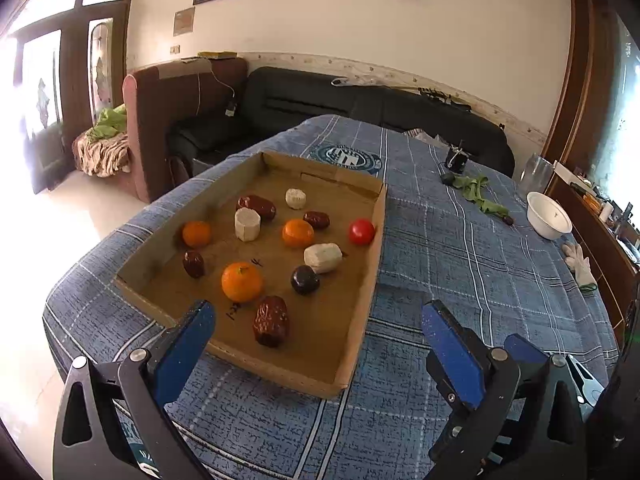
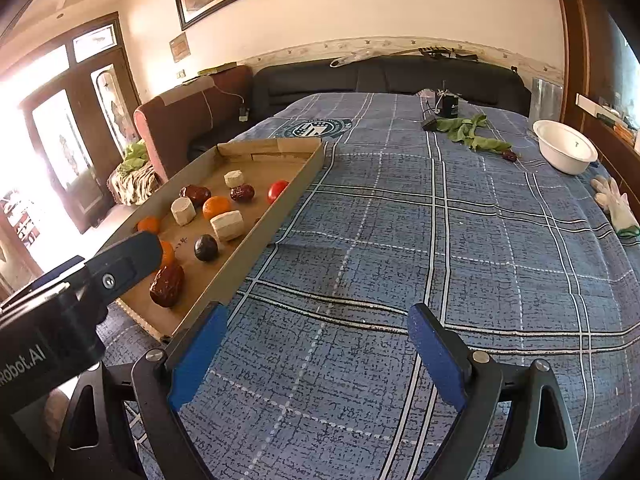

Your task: Organize fruits

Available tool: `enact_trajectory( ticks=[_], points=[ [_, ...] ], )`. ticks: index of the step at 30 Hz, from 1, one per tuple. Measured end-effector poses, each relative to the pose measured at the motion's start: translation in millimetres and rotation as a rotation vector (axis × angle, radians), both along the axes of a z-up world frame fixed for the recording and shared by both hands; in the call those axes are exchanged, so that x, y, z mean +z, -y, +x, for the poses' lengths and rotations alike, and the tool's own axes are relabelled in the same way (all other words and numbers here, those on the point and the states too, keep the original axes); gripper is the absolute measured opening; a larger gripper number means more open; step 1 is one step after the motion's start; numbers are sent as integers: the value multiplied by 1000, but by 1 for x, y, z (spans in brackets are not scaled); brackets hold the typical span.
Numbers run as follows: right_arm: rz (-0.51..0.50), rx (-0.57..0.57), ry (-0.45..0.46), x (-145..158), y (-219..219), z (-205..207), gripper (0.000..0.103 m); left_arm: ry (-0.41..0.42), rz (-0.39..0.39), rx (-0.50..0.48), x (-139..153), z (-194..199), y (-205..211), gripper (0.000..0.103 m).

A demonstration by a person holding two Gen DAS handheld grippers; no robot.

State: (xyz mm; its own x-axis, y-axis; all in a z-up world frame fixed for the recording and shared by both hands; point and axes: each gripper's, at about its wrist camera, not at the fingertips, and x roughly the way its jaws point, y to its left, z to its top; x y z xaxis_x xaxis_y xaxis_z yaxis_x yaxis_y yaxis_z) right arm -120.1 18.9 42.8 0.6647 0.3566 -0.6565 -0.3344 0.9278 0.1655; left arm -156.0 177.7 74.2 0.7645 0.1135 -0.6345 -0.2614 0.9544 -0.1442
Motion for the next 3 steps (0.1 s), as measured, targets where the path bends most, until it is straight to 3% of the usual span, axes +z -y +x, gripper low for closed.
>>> enact_trajectory(
  ticks=[3],
  points=[
    [18,-3,-7,0,5,2,95,-20,-9,5,-2,1,0,103]
  ],
)
